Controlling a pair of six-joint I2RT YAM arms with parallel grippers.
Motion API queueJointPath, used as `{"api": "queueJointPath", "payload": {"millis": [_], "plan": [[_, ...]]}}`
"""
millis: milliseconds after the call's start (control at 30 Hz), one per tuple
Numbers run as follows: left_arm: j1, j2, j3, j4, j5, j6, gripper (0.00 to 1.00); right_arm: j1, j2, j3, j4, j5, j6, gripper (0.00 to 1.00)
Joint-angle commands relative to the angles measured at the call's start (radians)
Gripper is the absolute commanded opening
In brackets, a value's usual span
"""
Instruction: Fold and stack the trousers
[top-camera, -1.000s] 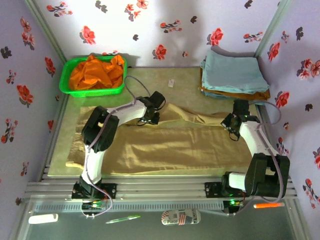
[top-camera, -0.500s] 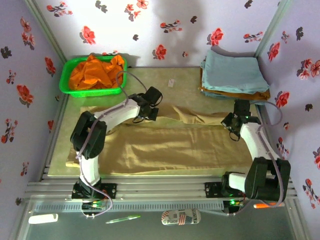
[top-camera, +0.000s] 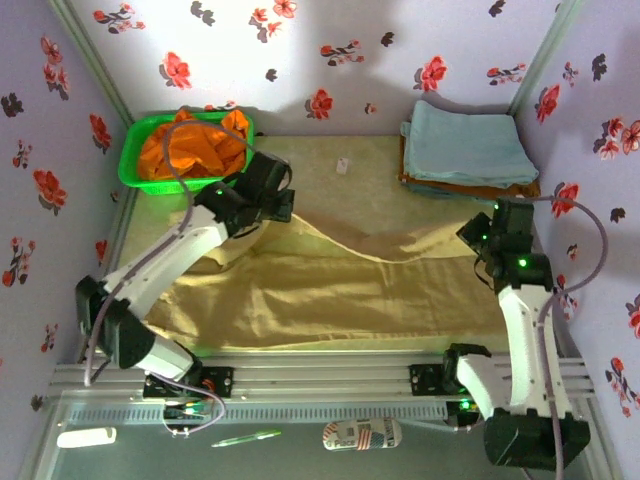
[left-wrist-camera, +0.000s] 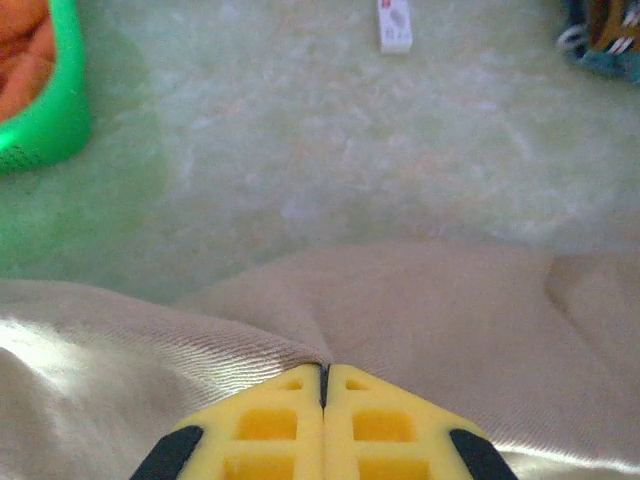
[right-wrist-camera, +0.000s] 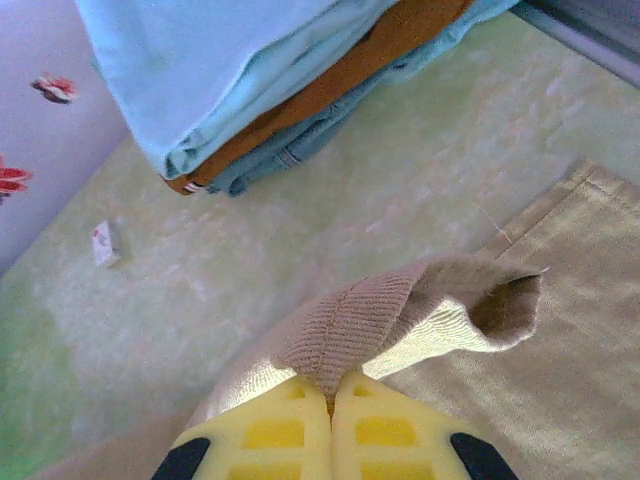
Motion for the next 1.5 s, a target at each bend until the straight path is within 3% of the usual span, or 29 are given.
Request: {"api": "queueJointPath", "payload": {"millis": [0,133,300,400,567,600,633,667,700,733,800,867,1000,1100,1167,1233,1467], "plan": [[0.005,-0.104,-0.025,-0.040,-0.017,0.010,0.00,0.005,-0.081,0.043,-0.087,-0.003,0.010,0.00],[0.017,-0.156,-0.042,-0.033,-0.019,0.016,0.00,0.005,-0.122,0.051,-0.105,0.004,0.014,0.00],[0.071,-0.030,-0.024,0.027,0.037,0.062,0.00,0.000,-0.020,0.006,-0.034,0.044,0.028,0.00],[0.134,0.115,0.009,0.094,0.123,0.073,0.00,-0.029,0.150,0.008,0.037,0.074,0.034,0.00],[0.196,0.427,0.211,0.131,0.132,0.097,0.00,-0.116,0.522,0.105,0.175,0.048,0.078,0.00],[0.211,0.492,0.264,0.127,0.143,0.085,0.00,-0.132,0.602,0.153,0.183,0.029,0.093,0.09],[0.228,0.558,0.335,0.121,0.164,0.070,0.00,-0.140,0.669,0.206,0.189,0.013,0.097,0.27],[0.241,0.613,0.396,0.103,0.170,0.057,0.00,-0.147,0.720,0.255,0.182,-0.002,0.097,0.39],[0.257,0.672,0.468,0.079,0.177,0.042,0.23,-0.151,0.758,0.305,0.170,-0.001,0.098,0.51],[0.272,0.722,0.534,0.054,0.188,0.027,0.55,-0.152,0.773,0.335,0.168,0.003,0.098,0.60],[0.290,0.785,0.625,0.019,0.219,0.024,0.63,-0.149,0.761,0.359,0.168,-0.005,0.079,0.66],[0.301,0.803,0.661,0.000,0.221,0.019,0.85,-0.143,0.719,0.341,0.153,-0.012,0.065,0.68],[0.307,0.684,0.526,0.049,0.242,-0.012,0.88,-0.055,0.575,0.179,0.201,-0.040,0.027,0.64],[0.300,0.500,0.282,0.148,0.264,-0.052,0.88,0.049,0.535,0.077,0.218,-0.046,0.015,0.51],[0.291,0.371,0.092,0.214,0.267,-0.095,0.88,0.094,0.558,0.032,0.244,-0.063,0.016,0.47],[0.285,0.224,-0.130,0.306,0.266,-0.151,0.88,0.119,0.604,0.011,0.260,-0.061,0.027,0.49],[0.289,-0.220,-0.663,0.396,0.189,-0.280,0.88,0.078,0.765,-0.025,0.410,-0.090,0.122,0.52]]}}
